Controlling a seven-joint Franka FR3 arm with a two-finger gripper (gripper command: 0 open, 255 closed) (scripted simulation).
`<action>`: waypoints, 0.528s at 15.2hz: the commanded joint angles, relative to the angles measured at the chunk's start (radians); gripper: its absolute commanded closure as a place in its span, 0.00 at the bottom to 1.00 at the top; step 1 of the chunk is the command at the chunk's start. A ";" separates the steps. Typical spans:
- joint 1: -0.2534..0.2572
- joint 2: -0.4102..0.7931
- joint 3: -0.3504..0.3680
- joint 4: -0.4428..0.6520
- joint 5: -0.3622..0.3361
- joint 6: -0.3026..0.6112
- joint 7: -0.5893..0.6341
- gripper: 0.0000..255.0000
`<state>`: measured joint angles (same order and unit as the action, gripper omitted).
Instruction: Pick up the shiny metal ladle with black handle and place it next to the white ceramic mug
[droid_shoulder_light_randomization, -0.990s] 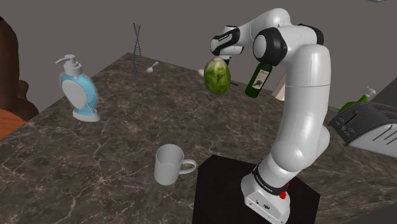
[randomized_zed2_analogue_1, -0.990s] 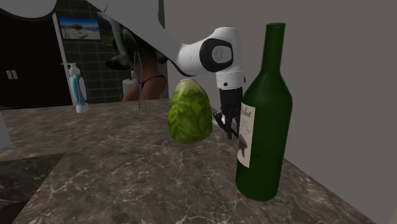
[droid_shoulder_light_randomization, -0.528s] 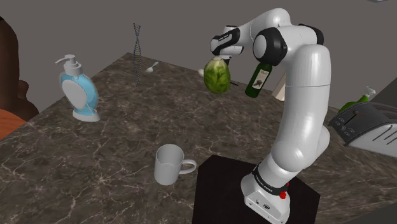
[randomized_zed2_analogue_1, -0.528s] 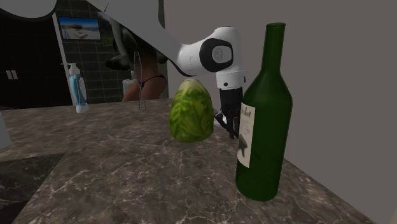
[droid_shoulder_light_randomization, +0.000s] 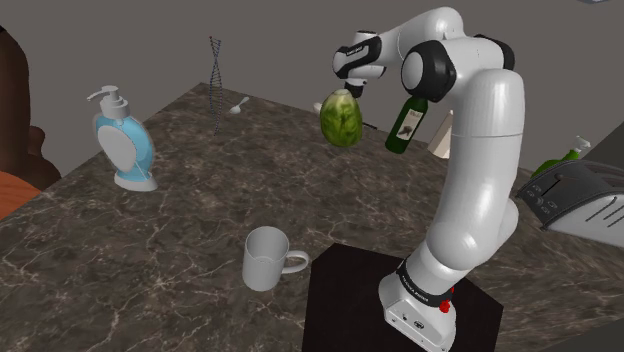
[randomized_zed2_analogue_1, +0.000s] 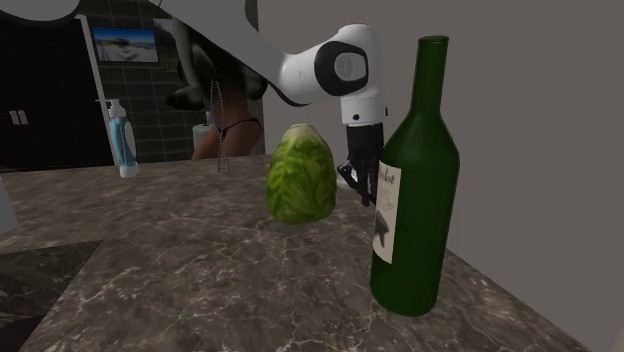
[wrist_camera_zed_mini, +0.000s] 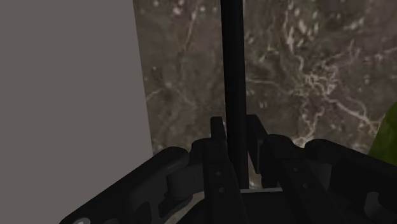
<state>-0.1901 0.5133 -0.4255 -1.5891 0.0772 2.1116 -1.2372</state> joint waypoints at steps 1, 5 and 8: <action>0.004 -0.016 -0.003 0.007 -0.006 -0.022 0.002 1.00; 0.005 -0.034 -0.008 0.036 -0.013 -0.067 0.002 1.00; 0.006 -0.045 -0.011 0.060 -0.017 -0.102 0.001 1.00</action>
<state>-0.1852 0.4712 -0.4358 -1.5397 0.0616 2.0229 -1.2366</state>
